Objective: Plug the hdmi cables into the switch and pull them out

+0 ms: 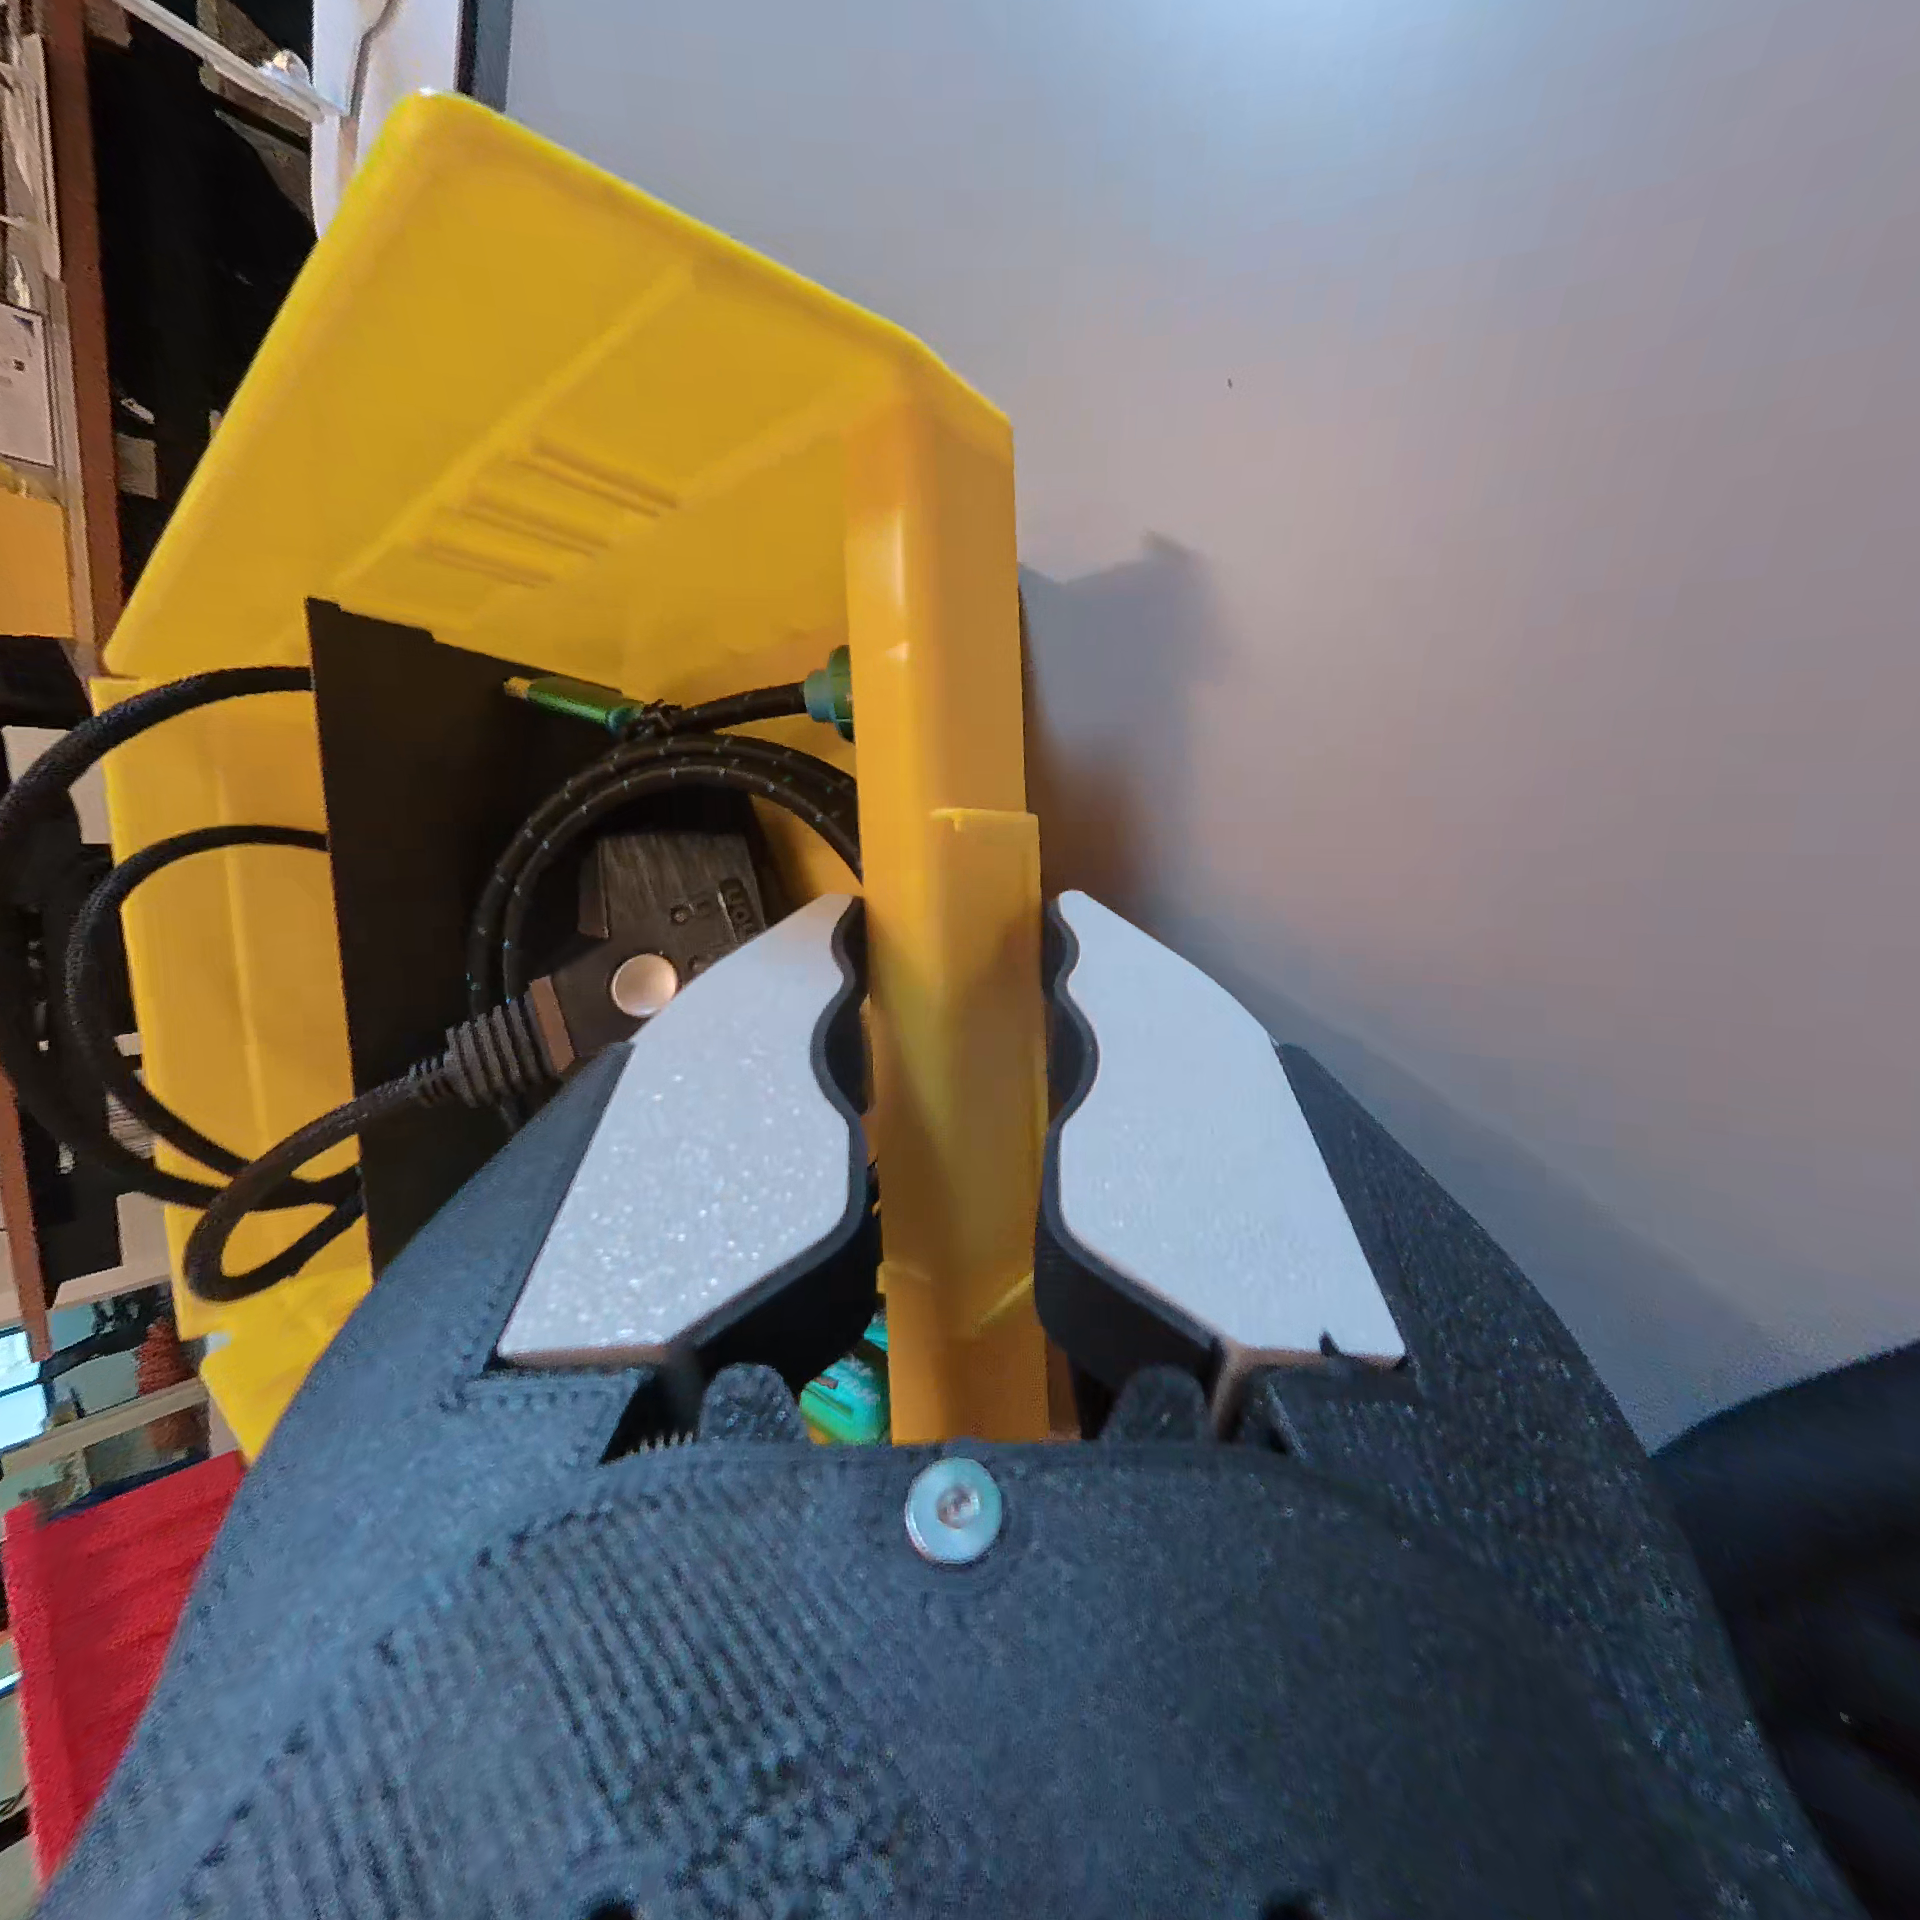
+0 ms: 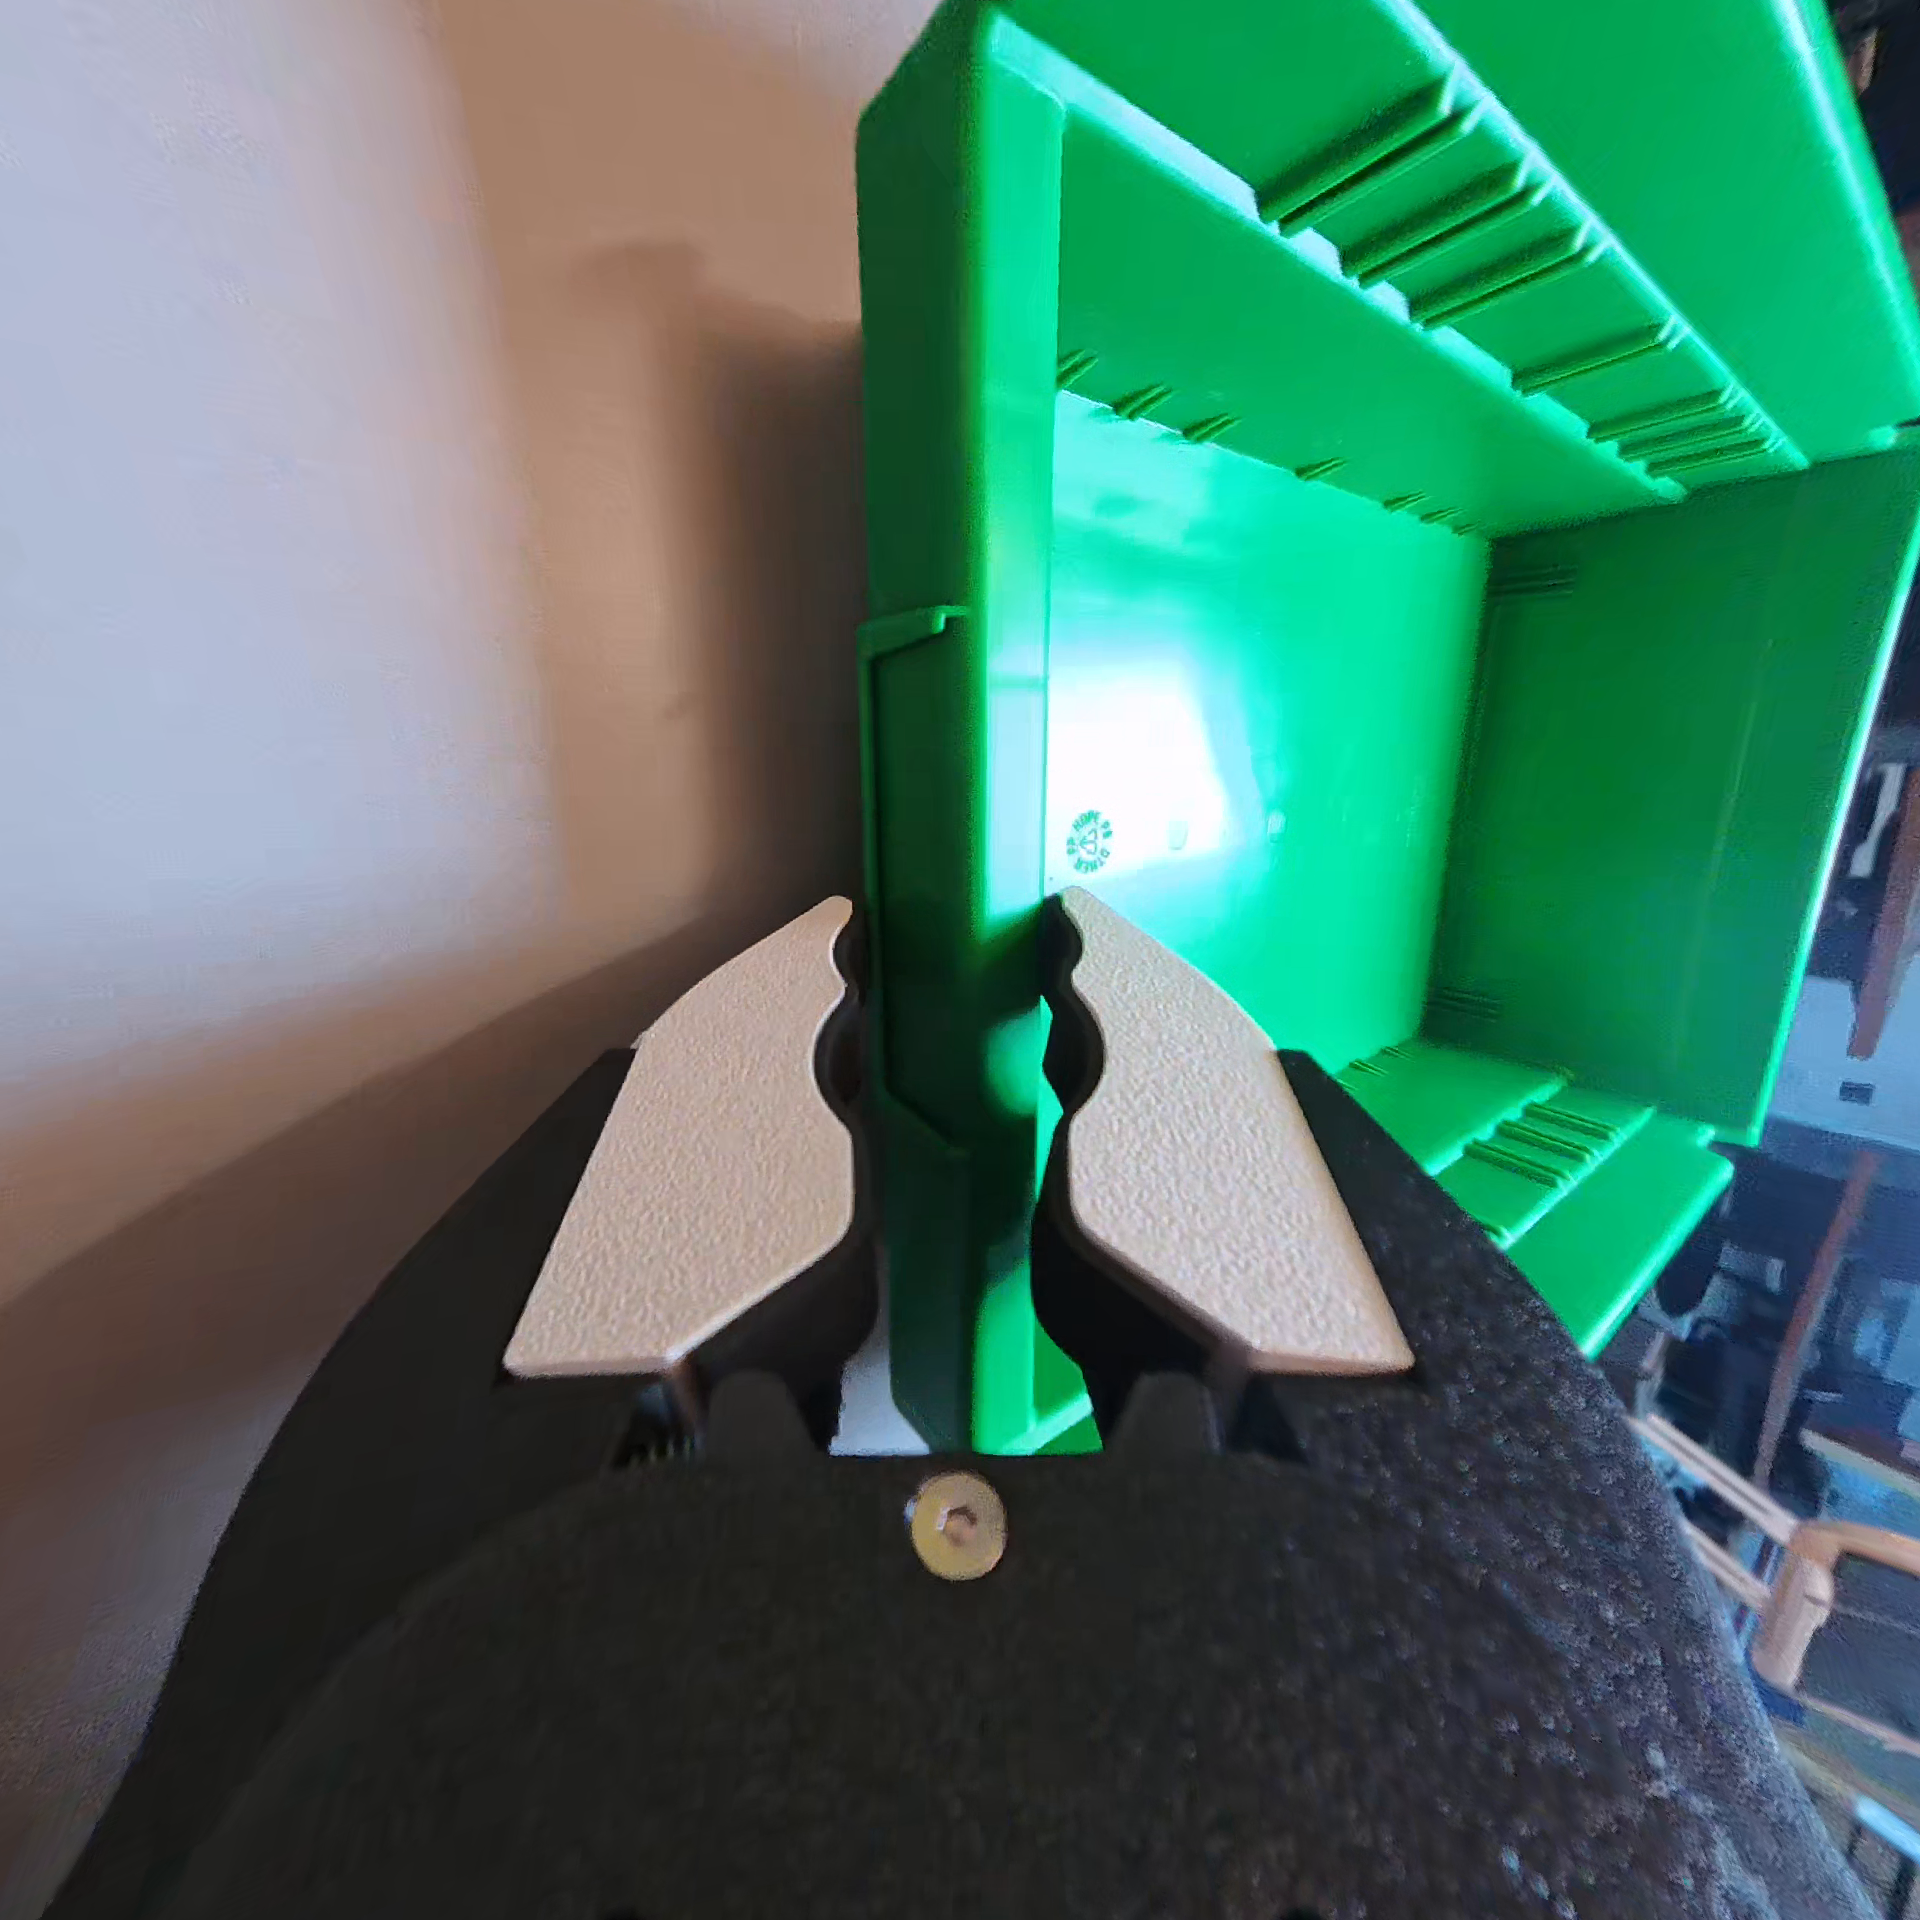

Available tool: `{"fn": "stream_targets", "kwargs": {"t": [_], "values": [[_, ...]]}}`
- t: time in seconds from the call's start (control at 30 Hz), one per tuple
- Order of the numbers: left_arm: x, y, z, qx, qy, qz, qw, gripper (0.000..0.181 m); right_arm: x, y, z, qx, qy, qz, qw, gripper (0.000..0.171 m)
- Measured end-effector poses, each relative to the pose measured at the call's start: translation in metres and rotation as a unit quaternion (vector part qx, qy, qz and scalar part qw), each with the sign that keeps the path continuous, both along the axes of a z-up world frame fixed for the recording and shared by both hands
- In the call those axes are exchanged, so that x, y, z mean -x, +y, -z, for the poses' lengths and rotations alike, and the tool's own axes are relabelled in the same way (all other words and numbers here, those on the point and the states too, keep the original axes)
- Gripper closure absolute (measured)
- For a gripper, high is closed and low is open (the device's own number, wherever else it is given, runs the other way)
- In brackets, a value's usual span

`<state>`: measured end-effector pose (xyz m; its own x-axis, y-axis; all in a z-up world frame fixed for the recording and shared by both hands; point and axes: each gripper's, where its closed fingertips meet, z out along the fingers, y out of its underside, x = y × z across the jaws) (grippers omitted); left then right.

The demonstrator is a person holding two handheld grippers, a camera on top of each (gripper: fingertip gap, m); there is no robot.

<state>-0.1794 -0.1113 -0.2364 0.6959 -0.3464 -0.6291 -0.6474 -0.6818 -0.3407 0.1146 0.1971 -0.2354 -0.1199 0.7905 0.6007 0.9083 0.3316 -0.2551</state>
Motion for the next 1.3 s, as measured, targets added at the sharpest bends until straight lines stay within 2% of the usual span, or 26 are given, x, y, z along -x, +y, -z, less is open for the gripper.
{"fn": "stream_targets", "kwargs": {"t": [0.07,0.13,0.2,0.37,0.47,0.53,0.63,0.73,0.83,1.0,1.13,1.3], "values": [[0.0,0.006,0.0,-0.002,-0.012,0.004,1.0,0.149,0.008,0.023,0.0,0.008,-0.003,0.019,1.0,0.14],[0.005,0.012,0.0,0.0,-0.008,0.004,1.0,0.149,0.018,0.041,-0.004,-0.008,0.004,0.036,0.999,0.133],[0.015,0.017,-0.001,0.0,0.013,0.01,1.0,0.148,0.033,0.042,-0.017,-0.012,0.028,0.041,0.999,0.13],[0.05,0.035,-0.002,-0.026,0.033,0.011,0.999,0.148,0.094,-0.015,-0.077,0.081,0.188,-0.024,0.978,0.129],[0.07,0.046,-0.004,-0.041,0.046,0.008,0.998,0.148,0.126,-0.046,-0.112,0.144,0.293,-0.06,0.943,0.128],[0.074,0.044,-0.007,-0.04,0.021,-0.01,0.999,0.146,0.139,-0.055,-0.129,0.184,0.357,-0.066,0.913,0.128],[0.057,0.042,-0.039,-0.103,-0.059,0.002,0.993,0.143,0.151,-0.058,-0.136,0.206,0.432,-0.091,0.873,0.129],[0.054,0.035,-0.092,-0.204,-0.148,-0.01,0.968,0.141,0.152,-0.049,-0.132,0.219,0.474,-0.094,0.847,0.13],[0.081,0.023,-0.142,-0.289,-0.179,-0.051,0.939,0.141,0.147,-0.042,-0.137,0.238,0.514,-0.084,0.82,0.131],[0.14,0.013,-0.184,-0.346,-0.229,-0.126,0.901,0.141,0.14,-0.038,-0.146,0.211,0.533,-0.089,0.815,0.134],[0.18,0.019,-0.182,-0.309,-0.247,-0.175,0.902,0.138,0.141,-0.037,-0.139,0.215,0.525,-0.086,0.819,0.138],[0.206,0.031,-0.135,-0.182,-0.227,-0.228,0.929,0.137,0.144,-0.038,-0.129,0.221,0.513,-0.087,0.825,0.144]]}}
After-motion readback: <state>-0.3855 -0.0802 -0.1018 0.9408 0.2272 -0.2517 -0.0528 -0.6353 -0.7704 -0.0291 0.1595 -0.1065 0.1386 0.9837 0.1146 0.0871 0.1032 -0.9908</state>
